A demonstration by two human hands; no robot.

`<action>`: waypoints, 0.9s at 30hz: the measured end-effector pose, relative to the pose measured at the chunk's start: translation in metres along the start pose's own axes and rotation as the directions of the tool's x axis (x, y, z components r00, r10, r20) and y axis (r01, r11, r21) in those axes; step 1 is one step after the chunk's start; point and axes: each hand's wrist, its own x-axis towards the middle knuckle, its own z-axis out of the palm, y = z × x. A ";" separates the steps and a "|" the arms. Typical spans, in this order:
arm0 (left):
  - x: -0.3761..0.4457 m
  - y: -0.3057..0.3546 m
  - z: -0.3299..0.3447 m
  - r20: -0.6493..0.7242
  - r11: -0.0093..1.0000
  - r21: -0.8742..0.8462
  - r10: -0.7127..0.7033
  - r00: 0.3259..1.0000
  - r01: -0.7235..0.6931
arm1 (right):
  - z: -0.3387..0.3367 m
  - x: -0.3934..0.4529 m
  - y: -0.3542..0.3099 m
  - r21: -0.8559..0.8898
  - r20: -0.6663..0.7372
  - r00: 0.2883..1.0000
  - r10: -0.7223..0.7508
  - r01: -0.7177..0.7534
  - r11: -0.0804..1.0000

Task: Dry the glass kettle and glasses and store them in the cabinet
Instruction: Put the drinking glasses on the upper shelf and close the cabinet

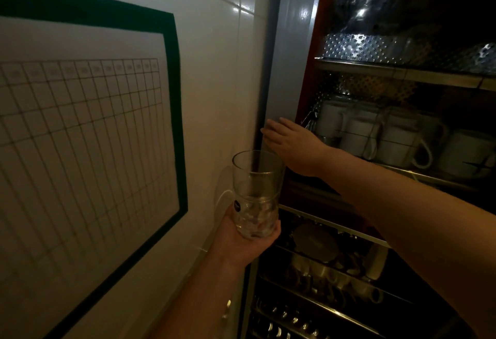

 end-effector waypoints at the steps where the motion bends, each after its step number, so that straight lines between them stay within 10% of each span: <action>1: 0.000 0.000 0.001 -0.004 1.000 0.007 0.003 1.000 -0.003 | -0.001 0.002 0.000 -0.015 0.009 1.000 -0.004 0.004 1.000; 27: -0.009 0.006 -0.003 0.016 0.996 0.089 0.026 1.000 -0.027 | -0.036 0.033 -0.019 -0.108 0.221 0.968 0.120 -0.098 0.989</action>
